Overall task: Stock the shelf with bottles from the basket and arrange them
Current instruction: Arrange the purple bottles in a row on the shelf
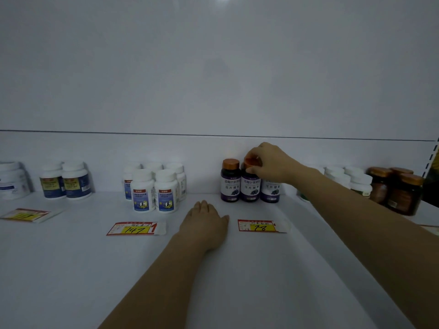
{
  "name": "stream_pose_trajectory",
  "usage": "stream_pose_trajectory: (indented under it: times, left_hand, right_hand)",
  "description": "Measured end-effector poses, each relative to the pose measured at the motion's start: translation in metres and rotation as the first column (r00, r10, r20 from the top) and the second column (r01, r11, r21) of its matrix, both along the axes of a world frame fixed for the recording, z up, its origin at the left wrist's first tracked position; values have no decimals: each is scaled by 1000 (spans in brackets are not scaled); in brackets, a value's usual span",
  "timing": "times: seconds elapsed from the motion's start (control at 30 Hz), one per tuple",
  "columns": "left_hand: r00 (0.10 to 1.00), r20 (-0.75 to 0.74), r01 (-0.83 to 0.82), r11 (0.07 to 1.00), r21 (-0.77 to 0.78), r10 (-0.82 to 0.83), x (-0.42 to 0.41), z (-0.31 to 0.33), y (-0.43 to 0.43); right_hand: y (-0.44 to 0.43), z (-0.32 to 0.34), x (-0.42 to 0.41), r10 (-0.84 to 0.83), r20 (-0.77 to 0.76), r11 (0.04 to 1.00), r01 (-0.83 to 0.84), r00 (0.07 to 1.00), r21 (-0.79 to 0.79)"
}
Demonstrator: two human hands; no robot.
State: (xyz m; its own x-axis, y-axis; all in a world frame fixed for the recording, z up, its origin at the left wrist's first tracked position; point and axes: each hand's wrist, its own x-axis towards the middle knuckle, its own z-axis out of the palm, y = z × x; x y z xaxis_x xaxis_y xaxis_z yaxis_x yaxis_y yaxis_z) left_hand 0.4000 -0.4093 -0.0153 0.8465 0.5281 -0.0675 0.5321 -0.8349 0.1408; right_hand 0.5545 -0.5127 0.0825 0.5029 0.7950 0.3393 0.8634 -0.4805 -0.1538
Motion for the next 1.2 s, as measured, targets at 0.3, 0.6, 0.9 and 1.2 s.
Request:
stream_pose_trajectory:
  times: [0.3,0.6,0.9,1.2]
  left_hand:
    - [999,-34,5,1000,-2,-5,-2,1,-1]
    - [998,-57,-9,1000,25,11,-4,3,-4]
    - [999,-41,-23,1000,-5,23,-6,4,-6]
    - [838,545,304,806,-508,27,-10,44,-34]
  right_hand:
    - [1,-26,7,-17,319,999,7,948,34]
    - [-29,-22,17,-294,6,955,293,956,49]
    - [-48,-34,10,-63,-407,831,273,911,485]
    - [-56,-1,-23,78,-375,734,202,924,648]
